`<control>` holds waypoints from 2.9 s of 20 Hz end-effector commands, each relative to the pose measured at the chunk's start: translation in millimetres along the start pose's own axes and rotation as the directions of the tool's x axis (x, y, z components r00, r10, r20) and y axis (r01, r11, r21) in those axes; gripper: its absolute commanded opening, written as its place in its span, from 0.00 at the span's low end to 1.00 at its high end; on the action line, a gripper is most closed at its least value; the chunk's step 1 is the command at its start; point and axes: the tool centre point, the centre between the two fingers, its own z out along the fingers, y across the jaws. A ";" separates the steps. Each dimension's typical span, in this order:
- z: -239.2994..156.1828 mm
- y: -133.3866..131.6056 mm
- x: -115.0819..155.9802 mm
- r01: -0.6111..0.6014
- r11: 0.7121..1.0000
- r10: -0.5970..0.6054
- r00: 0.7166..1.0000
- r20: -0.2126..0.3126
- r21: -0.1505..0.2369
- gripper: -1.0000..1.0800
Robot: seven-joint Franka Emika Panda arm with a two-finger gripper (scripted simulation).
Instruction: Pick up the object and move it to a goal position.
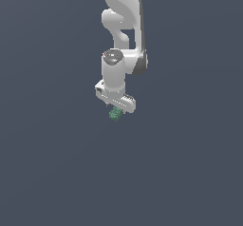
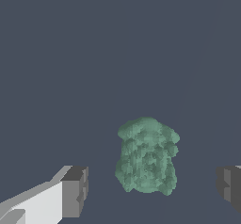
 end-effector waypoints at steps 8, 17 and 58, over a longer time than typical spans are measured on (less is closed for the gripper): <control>7.3 7.4 -7.1 -0.059 0.998 0.059 0.998 0.001 -0.001 0.96; 33.8 8.2 -8.2 -0.062 0.998 0.062 0.998 0.001 -0.001 0.96; -18.4 -106.6 7.0 -0.065 0.998 0.065 0.998 0.000 -0.001 0.00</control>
